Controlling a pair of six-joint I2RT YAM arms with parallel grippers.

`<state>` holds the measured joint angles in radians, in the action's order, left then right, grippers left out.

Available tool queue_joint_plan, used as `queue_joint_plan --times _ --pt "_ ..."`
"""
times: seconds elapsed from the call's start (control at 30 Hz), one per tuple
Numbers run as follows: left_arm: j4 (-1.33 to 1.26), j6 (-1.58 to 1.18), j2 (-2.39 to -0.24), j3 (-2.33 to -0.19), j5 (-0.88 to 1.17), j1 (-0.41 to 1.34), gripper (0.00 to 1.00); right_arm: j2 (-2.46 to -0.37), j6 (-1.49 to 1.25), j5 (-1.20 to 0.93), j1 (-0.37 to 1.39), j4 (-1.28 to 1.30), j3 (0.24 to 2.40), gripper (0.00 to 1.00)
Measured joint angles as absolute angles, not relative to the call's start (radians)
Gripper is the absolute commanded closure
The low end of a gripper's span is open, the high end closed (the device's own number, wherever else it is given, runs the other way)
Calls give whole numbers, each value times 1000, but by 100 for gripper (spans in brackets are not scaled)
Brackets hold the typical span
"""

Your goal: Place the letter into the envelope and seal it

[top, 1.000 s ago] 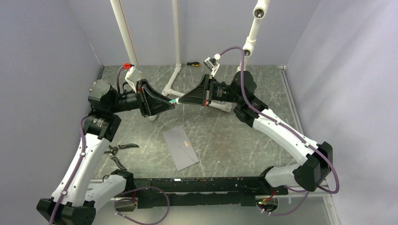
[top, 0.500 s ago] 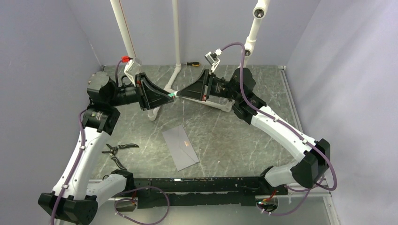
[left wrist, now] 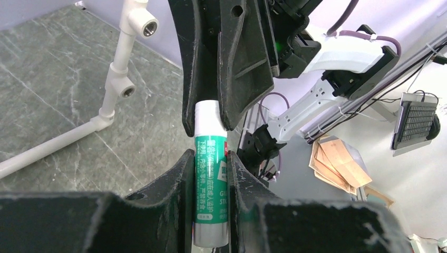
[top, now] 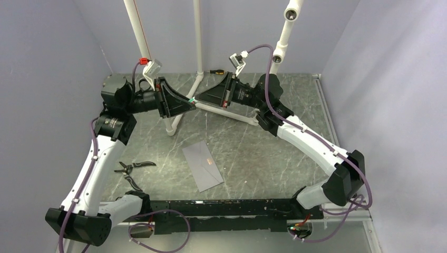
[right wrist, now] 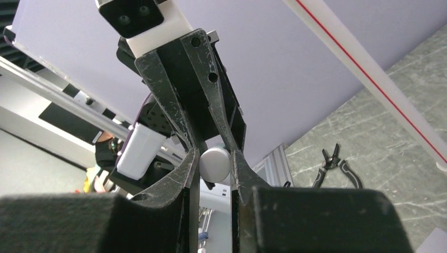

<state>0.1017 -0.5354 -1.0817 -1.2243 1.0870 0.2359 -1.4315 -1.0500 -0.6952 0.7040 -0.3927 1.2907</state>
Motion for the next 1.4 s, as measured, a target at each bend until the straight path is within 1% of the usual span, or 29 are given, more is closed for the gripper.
queue_joint_plan --times 0.07,0.1,0.13,0.23,0.3,0.4,0.57,0.73,1.03,1.17,1.3,1.4 --pt "117 -527 -1085 -1239 1083 236 98 -1433 -1045 -673 705 -392 1296 100" --pt "141 -513 -1088 -1249 1076 236 97 -1431 -1041 -662 706 -386 1296 93" --pt "163 -497 -1086 -1256 1068 236 97 -1427 -1039 -652 707 -376 1295 74" --pt "260 -436 -1063 -1276 1029 252 98 -1387 -1025 -613 723 -327 1272 31" --pt "286 -398 -1053 -1286 997 276 98 -1340 -998 -583 748 -262 1234 21" --pt "343 -334 -1015 -1280 947 298 98 -1280 -960 -539 762 -164 1196 12" --pt "422 -268 -925 -1203 862 297 98 -1205 -897 -364 703 -32 1188 9" --pt "485 -221 -906 -1100 720 299 98 -1149 -826 -219 699 99 1187 9" --pt "498 -176 -978 -816 323 319 97 -1166 -721 -102 700 275 1186 10" --pt "482 -144 -1062 -799 144 429 97 -1177 -698 -78 700 307 1186 10" --pt "452 -124 -1256 -851 -30 524 97 -1195 -680 -60 700 331 1186 10" --pt "424 -116 -1403 -897 -126 534 97 -1210 -672 -59 700 347 1186 10"
